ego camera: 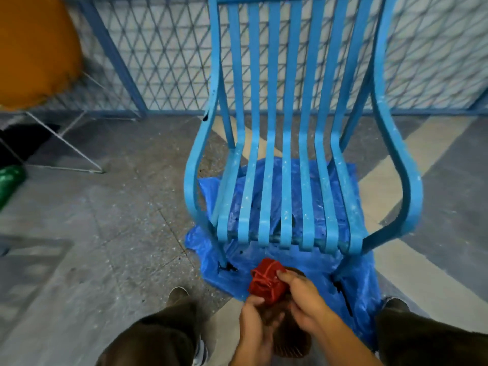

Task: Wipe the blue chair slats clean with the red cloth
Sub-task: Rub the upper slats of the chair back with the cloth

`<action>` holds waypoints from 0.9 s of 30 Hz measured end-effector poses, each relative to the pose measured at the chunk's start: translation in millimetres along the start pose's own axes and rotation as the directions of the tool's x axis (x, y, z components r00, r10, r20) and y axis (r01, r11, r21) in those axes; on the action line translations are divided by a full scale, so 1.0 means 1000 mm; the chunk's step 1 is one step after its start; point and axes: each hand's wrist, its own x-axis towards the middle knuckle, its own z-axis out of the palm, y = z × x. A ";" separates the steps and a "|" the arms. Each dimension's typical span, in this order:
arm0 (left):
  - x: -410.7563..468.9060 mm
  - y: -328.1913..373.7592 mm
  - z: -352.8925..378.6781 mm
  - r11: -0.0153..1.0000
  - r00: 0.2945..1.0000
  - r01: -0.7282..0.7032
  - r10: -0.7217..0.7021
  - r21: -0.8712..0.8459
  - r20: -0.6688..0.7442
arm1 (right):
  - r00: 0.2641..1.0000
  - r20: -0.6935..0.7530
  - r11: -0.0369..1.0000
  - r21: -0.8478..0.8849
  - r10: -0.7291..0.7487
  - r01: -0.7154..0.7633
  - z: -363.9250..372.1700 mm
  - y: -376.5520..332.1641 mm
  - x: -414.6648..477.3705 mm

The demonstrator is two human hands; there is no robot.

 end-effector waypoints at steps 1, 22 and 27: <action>-0.010 0.005 0.000 0.998 0.999 0.000 0.002 -0.055 0.047 | 1.000 0.017 0.998 -0.055 -0.026 0.027 0.005 -0.003 -0.007; -0.041 0.254 0.023 0.601 0.645 -0.755 0.752 0.262 0.134 | 0.816 0.355 0.663 -0.475 -0.457 0.578 0.153 -0.168 -0.037; -0.014 0.316 0.065 0.315 0.476 -0.799 0.852 0.512 0.217 | 0.770 0.357 0.566 -0.528 -0.528 0.633 0.188 -0.208 -0.006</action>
